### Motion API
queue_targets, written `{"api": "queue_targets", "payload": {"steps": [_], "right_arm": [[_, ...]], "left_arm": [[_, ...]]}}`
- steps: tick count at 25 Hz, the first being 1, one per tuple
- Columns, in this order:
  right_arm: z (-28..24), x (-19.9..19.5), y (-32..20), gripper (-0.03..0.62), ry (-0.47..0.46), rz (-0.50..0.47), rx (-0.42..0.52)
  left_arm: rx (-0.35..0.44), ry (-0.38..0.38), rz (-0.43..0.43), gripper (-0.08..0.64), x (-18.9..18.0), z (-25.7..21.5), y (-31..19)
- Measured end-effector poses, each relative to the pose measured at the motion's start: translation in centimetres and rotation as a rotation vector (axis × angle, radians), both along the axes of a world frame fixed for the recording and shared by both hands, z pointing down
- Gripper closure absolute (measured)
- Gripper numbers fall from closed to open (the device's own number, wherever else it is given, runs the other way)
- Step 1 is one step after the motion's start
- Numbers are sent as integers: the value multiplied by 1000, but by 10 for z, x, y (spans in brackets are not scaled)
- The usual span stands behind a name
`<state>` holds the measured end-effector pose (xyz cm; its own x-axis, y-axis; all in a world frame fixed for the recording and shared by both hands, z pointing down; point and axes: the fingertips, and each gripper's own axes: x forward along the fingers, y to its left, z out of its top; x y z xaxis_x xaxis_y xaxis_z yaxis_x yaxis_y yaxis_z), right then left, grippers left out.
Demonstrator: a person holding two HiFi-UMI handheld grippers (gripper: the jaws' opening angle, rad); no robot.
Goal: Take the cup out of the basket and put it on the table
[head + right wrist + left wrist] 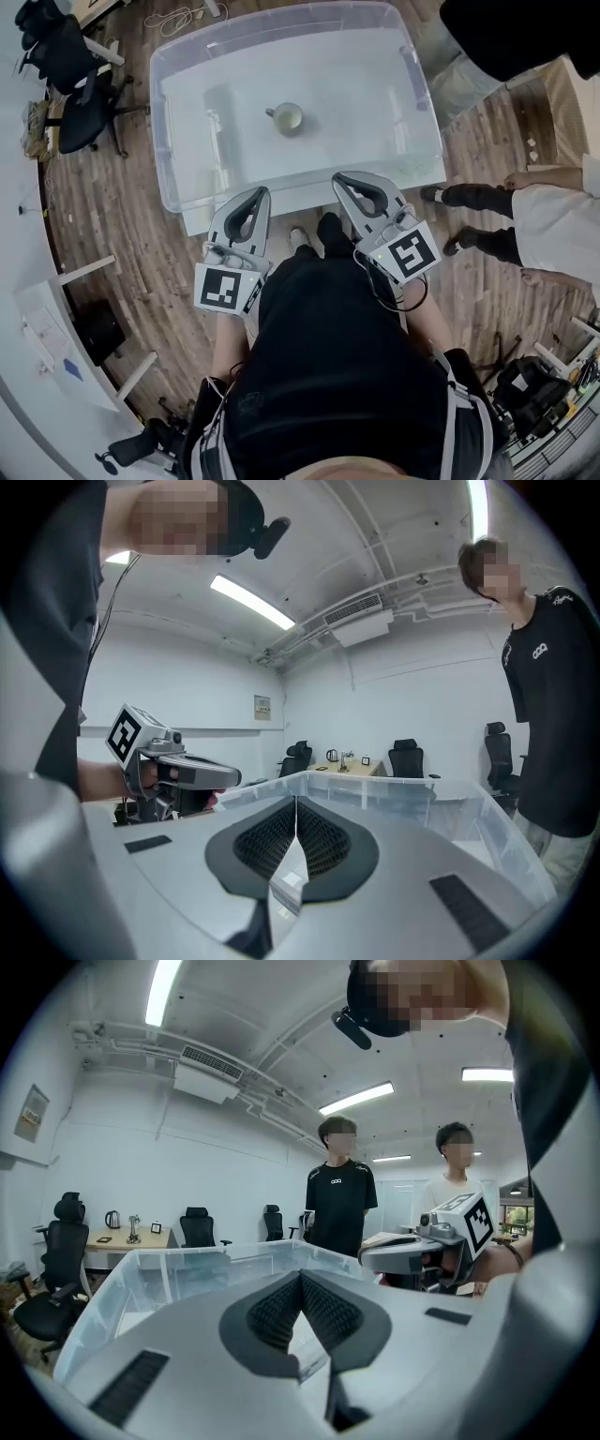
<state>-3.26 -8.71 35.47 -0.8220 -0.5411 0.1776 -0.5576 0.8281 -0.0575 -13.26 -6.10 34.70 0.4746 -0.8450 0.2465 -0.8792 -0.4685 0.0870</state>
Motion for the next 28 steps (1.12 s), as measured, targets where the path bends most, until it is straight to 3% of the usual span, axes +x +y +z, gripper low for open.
{"api": "queue_targets", "payload": {"steps": [10,15,28], "right_arm": [[-28,11,-60,572,-62,-83,70],[-31,9,-88,572,-68,-120,61],[23,-54,-150,571,184,-224,24]], "left_arm": [[38,-37,-47,543,29,-18,-58],[46,-40,-82,541,33,-20,-78],[43,-59,-80,541,7,-22,-106]]}}
